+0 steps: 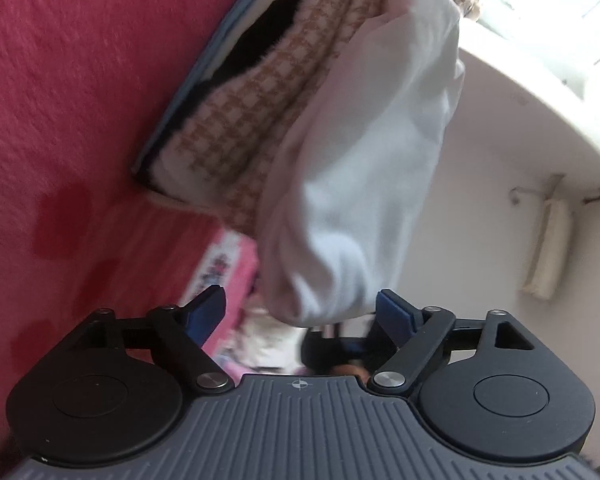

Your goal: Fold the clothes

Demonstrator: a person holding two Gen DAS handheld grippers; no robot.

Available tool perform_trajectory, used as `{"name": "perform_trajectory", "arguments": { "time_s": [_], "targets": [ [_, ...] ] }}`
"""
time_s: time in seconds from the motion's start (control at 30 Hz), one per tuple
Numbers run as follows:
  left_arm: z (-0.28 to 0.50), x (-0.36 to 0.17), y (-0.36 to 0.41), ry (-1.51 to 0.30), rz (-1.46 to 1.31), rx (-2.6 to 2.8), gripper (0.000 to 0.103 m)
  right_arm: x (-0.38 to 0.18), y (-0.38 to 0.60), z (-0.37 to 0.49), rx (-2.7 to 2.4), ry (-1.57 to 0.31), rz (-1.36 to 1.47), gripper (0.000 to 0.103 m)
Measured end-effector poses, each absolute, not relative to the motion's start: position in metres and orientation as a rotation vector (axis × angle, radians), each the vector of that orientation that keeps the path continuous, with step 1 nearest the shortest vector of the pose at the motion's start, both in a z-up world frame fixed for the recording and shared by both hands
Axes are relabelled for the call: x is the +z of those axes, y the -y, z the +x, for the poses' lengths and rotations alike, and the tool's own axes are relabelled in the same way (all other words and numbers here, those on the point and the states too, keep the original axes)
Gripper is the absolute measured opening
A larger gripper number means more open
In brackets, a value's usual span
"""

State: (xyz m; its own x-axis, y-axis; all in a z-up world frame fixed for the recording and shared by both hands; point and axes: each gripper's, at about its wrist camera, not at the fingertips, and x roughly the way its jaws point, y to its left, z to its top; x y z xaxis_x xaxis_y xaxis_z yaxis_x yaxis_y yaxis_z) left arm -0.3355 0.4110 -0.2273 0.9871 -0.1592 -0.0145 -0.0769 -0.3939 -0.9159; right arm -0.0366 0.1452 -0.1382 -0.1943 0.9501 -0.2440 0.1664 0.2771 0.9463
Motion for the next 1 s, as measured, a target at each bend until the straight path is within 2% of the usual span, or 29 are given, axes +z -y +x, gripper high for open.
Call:
{"name": "perform_trajectory", "arguments": {
  "time_s": [0.2, 0.33, 0.43, 0.63, 0.7, 1.0],
  "targets": [
    [-0.308, -0.225, -0.418, -0.114, -1.992, -0.164, 0.093, -0.140, -0.146, -0.036, 1.023, -1.596, 1.062, 0.021],
    [-0.295, -0.229, -0.421, -0.109, -2.016, -0.175, 0.092, -0.140, -0.145, -0.036, 1.024, -1.596, 1.062, 0.021],
    [-0.293, -0.226, -0.427, -0.083, -2.018, -0.161, 0.088, -0.140, -0.144, -0.036, 1.024, -1.598, 1.062, 0.021],
    [-0.288, -0.214, -0.439, -0.106, -1.962, -0.125, 0.072, -0.142, -0.143, -0.035, 1.035, -1.594, 1.062, 0.021],
    [-0.287, -0.211, -0.440, -0.121, -1.950, -0.100, 0.059, -0.142, -0.142, -0.034, 1.044, -1.588, 1.053, 0.021],
    [-0.288, -0.188, -0.444, -0.126, -1.855, -0.022, 0.022, -0.138, -0.138, -0.031, 1.085, -1.531, 0.971, 0.027]
  ]
}}
